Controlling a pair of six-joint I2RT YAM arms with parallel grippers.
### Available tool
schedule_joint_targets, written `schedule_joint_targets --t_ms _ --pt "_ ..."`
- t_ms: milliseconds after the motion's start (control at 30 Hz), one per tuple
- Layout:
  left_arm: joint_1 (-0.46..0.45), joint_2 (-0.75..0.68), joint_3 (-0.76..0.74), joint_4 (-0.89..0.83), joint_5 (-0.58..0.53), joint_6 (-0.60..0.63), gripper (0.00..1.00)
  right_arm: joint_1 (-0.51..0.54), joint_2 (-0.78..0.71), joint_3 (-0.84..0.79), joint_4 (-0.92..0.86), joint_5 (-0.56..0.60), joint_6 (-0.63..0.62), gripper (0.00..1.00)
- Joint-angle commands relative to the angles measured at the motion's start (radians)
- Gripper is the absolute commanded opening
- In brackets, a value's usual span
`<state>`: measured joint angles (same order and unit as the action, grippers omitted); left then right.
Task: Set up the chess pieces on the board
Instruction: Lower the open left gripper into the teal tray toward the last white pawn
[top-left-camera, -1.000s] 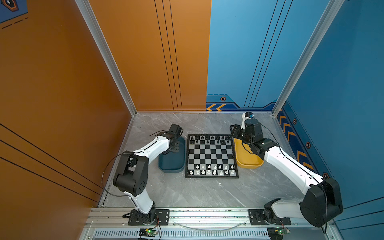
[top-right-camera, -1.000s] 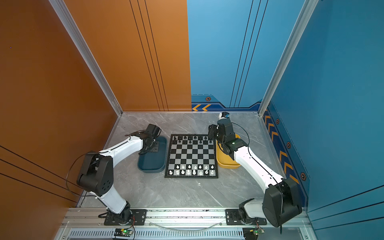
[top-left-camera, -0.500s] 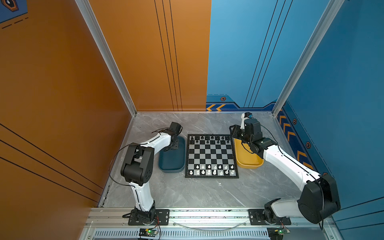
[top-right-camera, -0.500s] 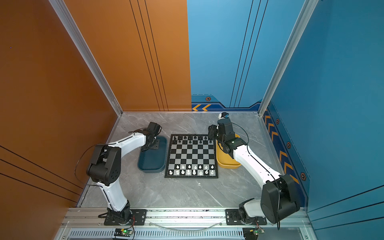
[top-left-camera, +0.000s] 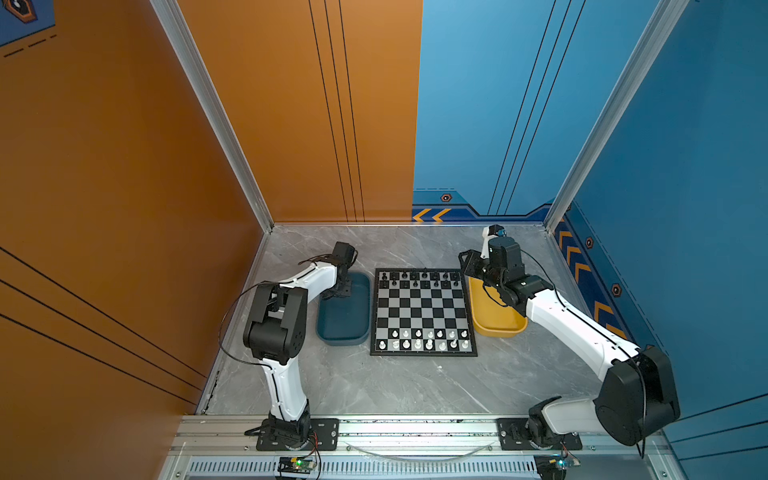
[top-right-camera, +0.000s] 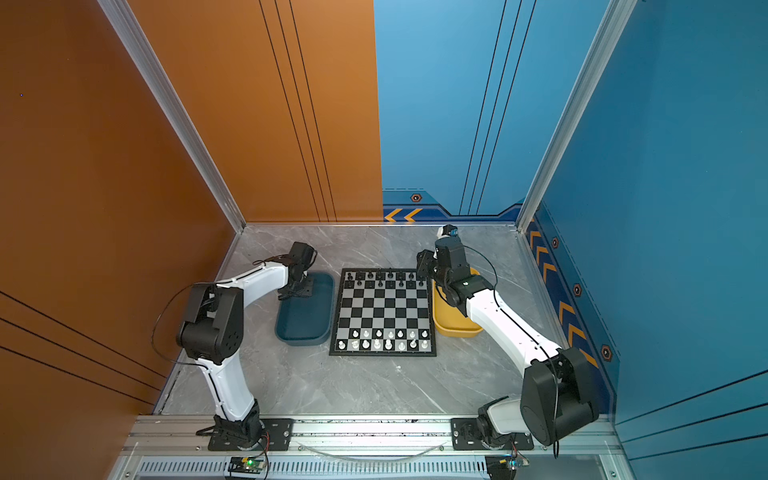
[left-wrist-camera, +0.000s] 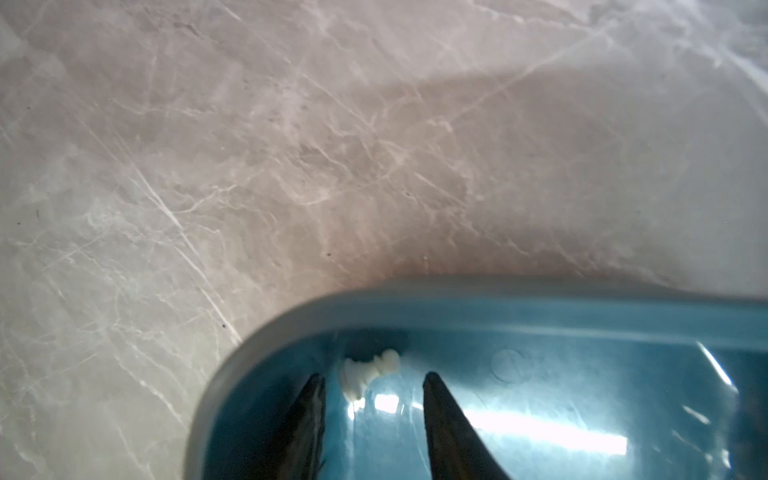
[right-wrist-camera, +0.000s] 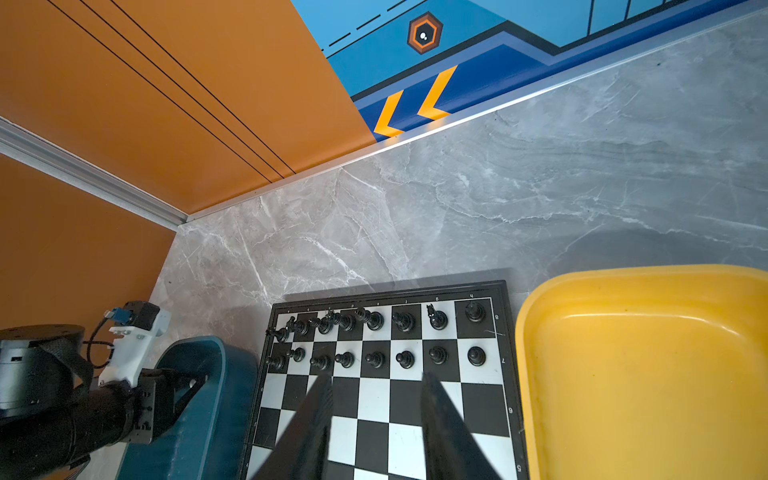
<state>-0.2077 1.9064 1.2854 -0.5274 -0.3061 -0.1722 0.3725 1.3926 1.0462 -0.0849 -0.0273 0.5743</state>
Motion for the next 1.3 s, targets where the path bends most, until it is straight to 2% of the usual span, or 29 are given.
schedule_joint_targets --t_ms 0,300,767,1267 --pt "0.01 0.029 0.026 -0.042 0.047 -0.003 0.42 -0.004 0.005 0.006 0.014 -0.016 -0.007 0.38" --pt "0.009 0.08 0.062 -0.105 0.135 -0.022 0.41 -0.004 0.003 0.008 0.012 -0.018 -0.007 0.38" --pt "-0.033 0.046 0.03 -0.11 0.27 -0.055 0.38 -0.006 0.002 0.004 0.011 -0.02 -0.008 0.38" --pt "-0.045 -0.034 0.001 -0.109 0.193 -0.079 0.39 -0.009 0.006 0.004 0.016 -0.026 -0.007 0.38"
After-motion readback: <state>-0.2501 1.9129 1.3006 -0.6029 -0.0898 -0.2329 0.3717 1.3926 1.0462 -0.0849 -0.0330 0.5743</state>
